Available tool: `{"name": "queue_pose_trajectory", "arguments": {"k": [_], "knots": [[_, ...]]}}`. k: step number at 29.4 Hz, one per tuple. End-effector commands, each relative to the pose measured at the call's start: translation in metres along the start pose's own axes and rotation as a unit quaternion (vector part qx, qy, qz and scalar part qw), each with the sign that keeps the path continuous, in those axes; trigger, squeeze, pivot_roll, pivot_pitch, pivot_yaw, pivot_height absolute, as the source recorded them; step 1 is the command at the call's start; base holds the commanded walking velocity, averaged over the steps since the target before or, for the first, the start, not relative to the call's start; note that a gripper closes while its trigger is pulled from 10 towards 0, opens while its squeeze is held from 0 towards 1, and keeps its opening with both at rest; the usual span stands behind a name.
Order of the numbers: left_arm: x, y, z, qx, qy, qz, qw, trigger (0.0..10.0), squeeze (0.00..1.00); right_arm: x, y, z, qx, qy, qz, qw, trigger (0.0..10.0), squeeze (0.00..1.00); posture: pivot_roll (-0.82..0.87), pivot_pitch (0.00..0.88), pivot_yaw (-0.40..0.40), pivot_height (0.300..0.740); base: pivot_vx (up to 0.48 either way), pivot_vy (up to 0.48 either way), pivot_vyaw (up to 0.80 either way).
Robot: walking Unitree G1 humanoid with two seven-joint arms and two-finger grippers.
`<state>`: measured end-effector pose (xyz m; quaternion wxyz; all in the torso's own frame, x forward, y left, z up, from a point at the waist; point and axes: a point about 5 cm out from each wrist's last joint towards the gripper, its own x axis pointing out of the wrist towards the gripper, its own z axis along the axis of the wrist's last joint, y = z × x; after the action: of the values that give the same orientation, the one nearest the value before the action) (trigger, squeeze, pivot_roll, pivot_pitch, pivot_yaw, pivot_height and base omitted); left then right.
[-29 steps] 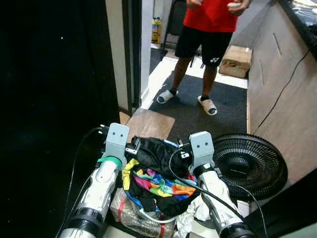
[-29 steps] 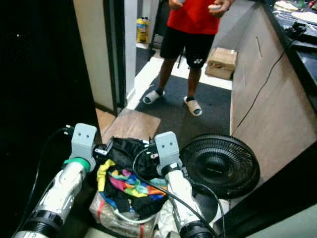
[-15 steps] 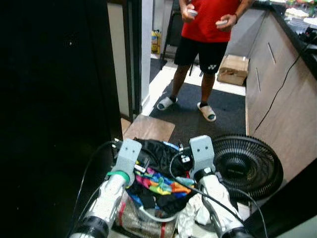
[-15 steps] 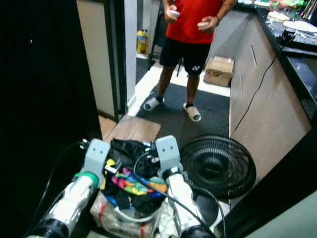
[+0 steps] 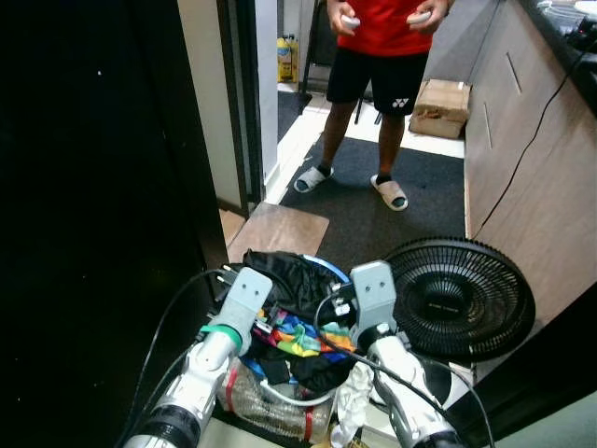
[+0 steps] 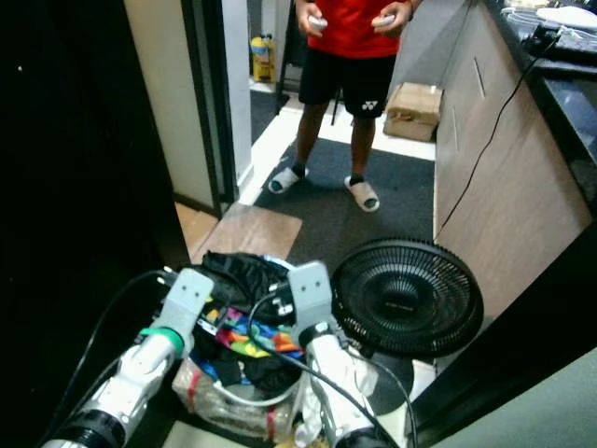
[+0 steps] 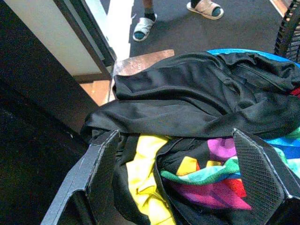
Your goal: Clothes washing
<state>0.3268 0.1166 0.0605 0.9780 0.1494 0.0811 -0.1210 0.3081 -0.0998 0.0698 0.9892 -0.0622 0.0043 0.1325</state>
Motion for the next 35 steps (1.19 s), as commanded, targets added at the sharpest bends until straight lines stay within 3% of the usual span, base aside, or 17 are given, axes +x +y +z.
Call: {"name": "queue_pose_trajectory", "arguments": {"k": [1,7,10,12,13,15,18,20,21,25,35], "knots": [[0.0,0.011,-0.001,-0.005,0.007,0.011,1.0,10.0,0.0,-0.015,0.004,-0.028,-0.031,0.056,0.013,0.998,10.0,0.0,0.05,0.13,0.078,0.74,0.0,0.0,0.0],[-0.003,0.025,-0.003,-0.005,0.009,0.029,1.0,10.0,0.0,-0.041,0.006,-0.064,-0.066,0.125,0.016,0.99,10.0,0.0,0.06,0.128,0.077,0.74,0.0,0.0,0.0],[-0.003,0.025,-0.003,-0.005,0.009,0.029,1.0,10.0,0.0,-0.041,0.006,-0.064,-0.066,0.125,0.016,0.99,10.0,0.0,0.06,0.128,0.077,0.74,0.0,0.0,0.0],[-0.005,0.026,-0.006,-0.004,0.012,0.032,0.999,10.0,0.0,-0.05,0.005,-0.077,-0.065,0.153,0.01,0.986,10.0,0.0,0.06,0.121,0.071,0.74,0.0,0.0,0.0],[-0.007,0.026,-0.009,-0.006,0.015,0.036,0.999,10.0,0.0,-0.062,0.003,-0.091,-0.07,0.185,-0.004,0.98,10.0,0.0,0.07,0.117,0.064,0.74,0.0,0.0,0.0],[-0.008,0.027,-0.011,-0.008,0.017,0.04,0.999,10.0,0.0,-0.065,-0.003,-0.095,-0.059,0.195,-0.031,0.979,10.0,0.0,0.07,0.119,0.06,0.74,0.0,0.0,0.0],[-0.008,0.028,-0.011,-0.009,0.017,0.044,0.999,10.0,0.0,-0.061,-0.008,-0.092,-0.048,0.189,-0.048,0.98,10.0,0.0,0.08,0.128,0.056,0.74,0.0,0.0,0.0],[-0.008,0.031,-0.009,-0.011,0.014,0.051,0.999,10.0,0.0,-0.045,-0.009,-0.08,-0.035,0.164,-0.053,0.984,10.0,0.0,0.09,0.139,0.052,0.74,0.0,0.0,0.0],[-0.008,0.031,-0.009,-0.011,0.014,0.051,0.999,10.0,0.0,-0.045,-0.009,-0.08,-0.035,0.164,-0.053,0.984,10.0,0.0,0.09,0.139,0.052,0.74,0.0,0.0,0.0],[-0.011,0.042,0.006,-0.02,-0.009,0.073,0.997,10.0,0.0,-0.005,0.009,-0.045,-0.037,0.108,-0.03,0.993,10.0,0.0,0.16,0.209,0.028,0.74,0.0,0.0,0.0],[-0.022,0.055,0.016,-0.033,-0.028,0.101,0.994,10.0,0.0,0.016,0.022,-0.022,-0.047,0.075,-0.009,0.996,10.0,0.0,0.19,0.283,0.012,0.74,0.0,0.0,0.0]]}}
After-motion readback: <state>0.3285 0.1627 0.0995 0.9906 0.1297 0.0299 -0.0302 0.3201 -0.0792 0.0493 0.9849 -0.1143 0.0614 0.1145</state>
